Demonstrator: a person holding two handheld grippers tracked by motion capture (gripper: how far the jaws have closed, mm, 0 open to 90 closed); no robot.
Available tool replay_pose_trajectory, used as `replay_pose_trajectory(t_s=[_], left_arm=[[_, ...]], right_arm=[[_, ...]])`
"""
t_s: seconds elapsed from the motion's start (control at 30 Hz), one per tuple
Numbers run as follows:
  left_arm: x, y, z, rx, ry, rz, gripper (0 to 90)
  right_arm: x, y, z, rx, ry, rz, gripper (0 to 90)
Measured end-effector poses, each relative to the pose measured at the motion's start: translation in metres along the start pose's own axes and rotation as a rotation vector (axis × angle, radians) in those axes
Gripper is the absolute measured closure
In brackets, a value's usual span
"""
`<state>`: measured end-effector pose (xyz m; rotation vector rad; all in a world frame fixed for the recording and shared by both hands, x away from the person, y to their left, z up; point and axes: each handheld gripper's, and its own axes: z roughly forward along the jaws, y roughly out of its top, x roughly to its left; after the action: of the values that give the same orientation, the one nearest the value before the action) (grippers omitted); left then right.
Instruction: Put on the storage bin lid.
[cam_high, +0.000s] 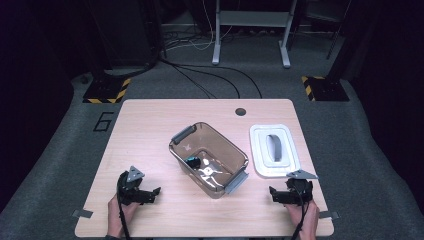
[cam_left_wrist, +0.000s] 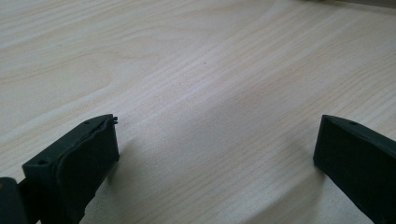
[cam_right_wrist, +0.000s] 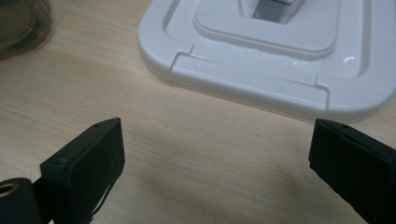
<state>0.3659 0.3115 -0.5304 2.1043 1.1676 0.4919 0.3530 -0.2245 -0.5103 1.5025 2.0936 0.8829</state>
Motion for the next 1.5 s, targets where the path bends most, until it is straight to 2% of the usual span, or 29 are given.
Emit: replay_pose_trajectory(t_s=[0.17,0.53,0.77,0.93,1.13,1.23,1.33,1.4,1.5], left_arm=[[-0.001,0.000,0.001,-0.007,-0.008,0.009,0.0],[-0.002,0.000,0.001,-0.008,-0.011,0.016,0.0],[-0.002,0.000,0.001,-0.005,-0.017,0.015,0.0],[-0.001,0.001,0.001,0.001,-0.025,0.033,0.0],[-0.002,0.000,0.001,-0.004,-0.023,0.032,0.0],[-0.002,0.000,0.001,-0.008,-0.019,0.031,0.0],[-0.002,0.000,0.001,-0.007,-0.020,0.031,0.0],[-0.002,0.000,0.001,-0.005,-0.023,0.032,0.0],[-0.002,0.001,0.000,0.003,-0.026,0.034,0.0]], right_arm=[[-0.004,0.015,0.001,-0.003,-0.015,0.003,2.3],[-0.012,0.050,0.016,0.018,-0.048,0.023,0.0],[-0.018,0.075,0.034,0.035,-0.046,0.016,0.0],[-0.022,0.093,0.046,0.047,-0.032,0.034,0.0],[-0.026,0.105,0.057,0.048,-0.033,0.049,0.4],[-0.027,0.110,0.065,0.052,-0.031,0.041,2.4],[-0.030,0.114,0.070,0.052,-0.031,0.054,6.4],[-0.033,0.116,0.071,0.040,-0.040,0.051,12.2],[-0.038,0.118,0.074,0.037,-0.029,0.076,18.8]])
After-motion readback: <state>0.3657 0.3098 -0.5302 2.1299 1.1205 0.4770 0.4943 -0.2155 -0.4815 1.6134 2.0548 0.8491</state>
